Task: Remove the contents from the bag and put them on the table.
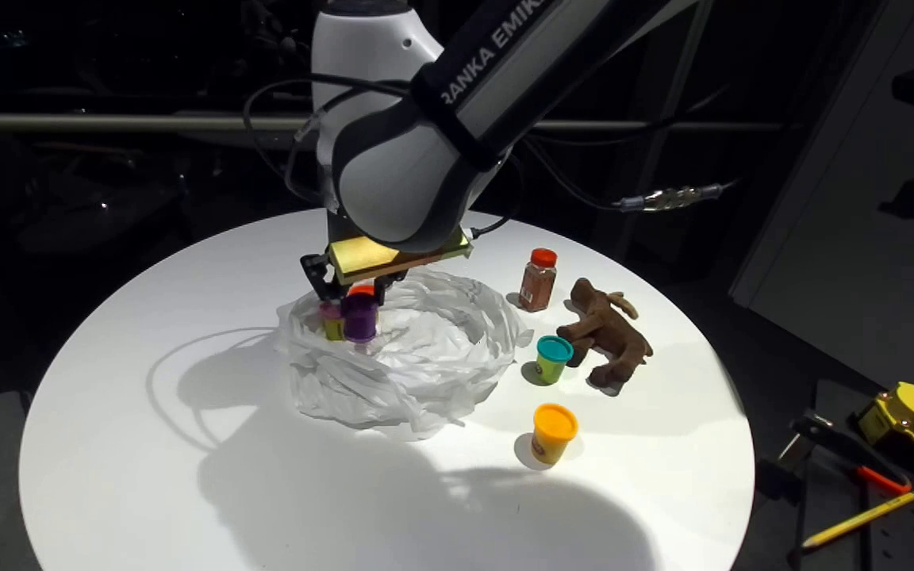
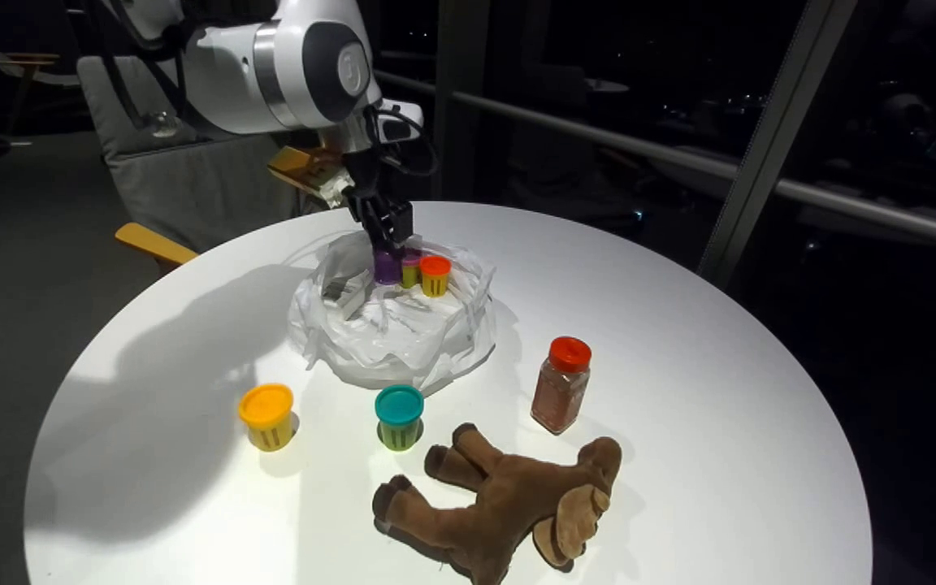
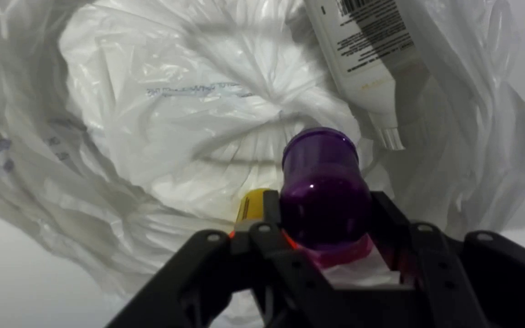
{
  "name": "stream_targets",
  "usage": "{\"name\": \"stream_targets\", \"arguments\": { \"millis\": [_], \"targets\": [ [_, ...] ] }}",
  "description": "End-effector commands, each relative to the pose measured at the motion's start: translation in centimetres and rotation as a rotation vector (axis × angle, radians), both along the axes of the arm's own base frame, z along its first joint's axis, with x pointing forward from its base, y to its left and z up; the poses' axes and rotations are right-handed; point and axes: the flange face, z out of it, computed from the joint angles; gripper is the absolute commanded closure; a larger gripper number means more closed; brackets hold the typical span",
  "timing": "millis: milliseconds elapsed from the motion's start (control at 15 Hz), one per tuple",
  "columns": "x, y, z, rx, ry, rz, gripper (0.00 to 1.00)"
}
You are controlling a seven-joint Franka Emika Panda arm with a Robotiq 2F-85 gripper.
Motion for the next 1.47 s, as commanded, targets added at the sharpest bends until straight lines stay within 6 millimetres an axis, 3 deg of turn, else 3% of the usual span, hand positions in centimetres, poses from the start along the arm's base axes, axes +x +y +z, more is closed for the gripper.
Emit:
{"name": "stream_targets", "arguments": {
  "millis": [0, 533, 867, 1133, 1400],
  "targets": [
    [-4.3, 0.3, 5.0, -0.101, -0.024, -0.017, 0.74],
    [-16.9, 2.7, 9.1, -0.191, 0.052, 0.134, 0.74],
    [-23.7, 3.8, 9.4, -0.133, 0.071, 0.266, 0.74],
    [-24.6, 3.9, 7.6, -0.081, 0.073, 0.301, 0.74],
    [-23.8, 4.4, 2.8, -0.042, 0.17, 0.335, 0.74]
  ]
}}
